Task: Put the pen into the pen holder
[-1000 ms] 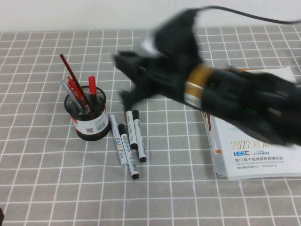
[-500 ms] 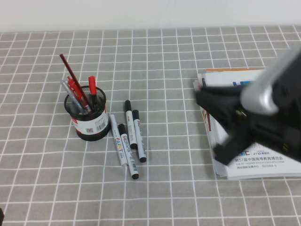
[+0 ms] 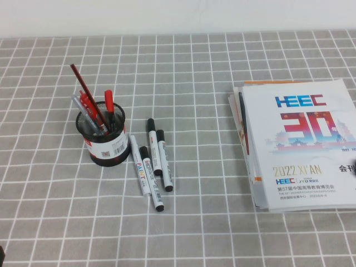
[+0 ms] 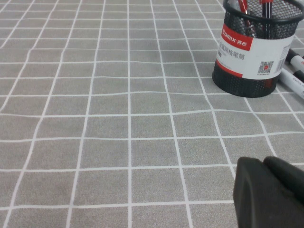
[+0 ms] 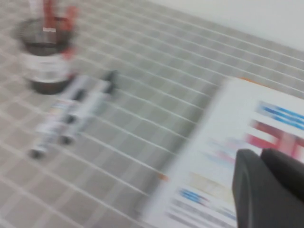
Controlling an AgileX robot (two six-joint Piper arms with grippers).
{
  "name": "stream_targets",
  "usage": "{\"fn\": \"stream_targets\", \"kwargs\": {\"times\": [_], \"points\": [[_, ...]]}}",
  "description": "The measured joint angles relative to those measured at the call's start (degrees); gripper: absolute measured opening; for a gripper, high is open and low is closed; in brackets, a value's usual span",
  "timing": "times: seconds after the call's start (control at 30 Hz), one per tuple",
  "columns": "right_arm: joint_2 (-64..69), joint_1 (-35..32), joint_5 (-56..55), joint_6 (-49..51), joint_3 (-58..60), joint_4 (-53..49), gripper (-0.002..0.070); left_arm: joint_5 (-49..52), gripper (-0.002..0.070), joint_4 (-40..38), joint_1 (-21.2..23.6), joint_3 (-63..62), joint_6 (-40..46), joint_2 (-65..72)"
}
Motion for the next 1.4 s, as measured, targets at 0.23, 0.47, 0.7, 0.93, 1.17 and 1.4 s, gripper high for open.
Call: {"fn": "stream_targets", "kwargs": {"times": [0.23,0.47,0.7,0.93,1.17,1.4], "points": [[-13.06,-15.85,-3.45,0.00,10.58,0.12,-0.0013,0.00,-0.0006,0.00,0.00,0.00,0.00,0.00],[-25.31,-31.69,-6.17,0.00,17.80,0.12,-0.0013,0.00,-0.0006,0.00,0.00,0.00,0.00,0.00],[-28.96,-35.89,-6.88,-0.13,20.70,0.12,-0.0012,0.00,-0.0006,0.00,0.00,0.00,0.00,0.00],[-33.32,-35.89,-8.20,-13.85,27.83,20.10,-0.0013,0.00,-0.0006,0.00,0.00,0.00,0.00,0.00],[-35.63,-36.04,-1.28,-30.01,28.57,36.03,-0.0012,0.00,-0.0006,0.00,0.00,0.00,0.00,0.00],[-35.63,-39.11,3.84,-31.28,28.57,34.03,-0.0012,0.00,-0.0006,0.00,0.00,0.00,0.00,0.00]]}}
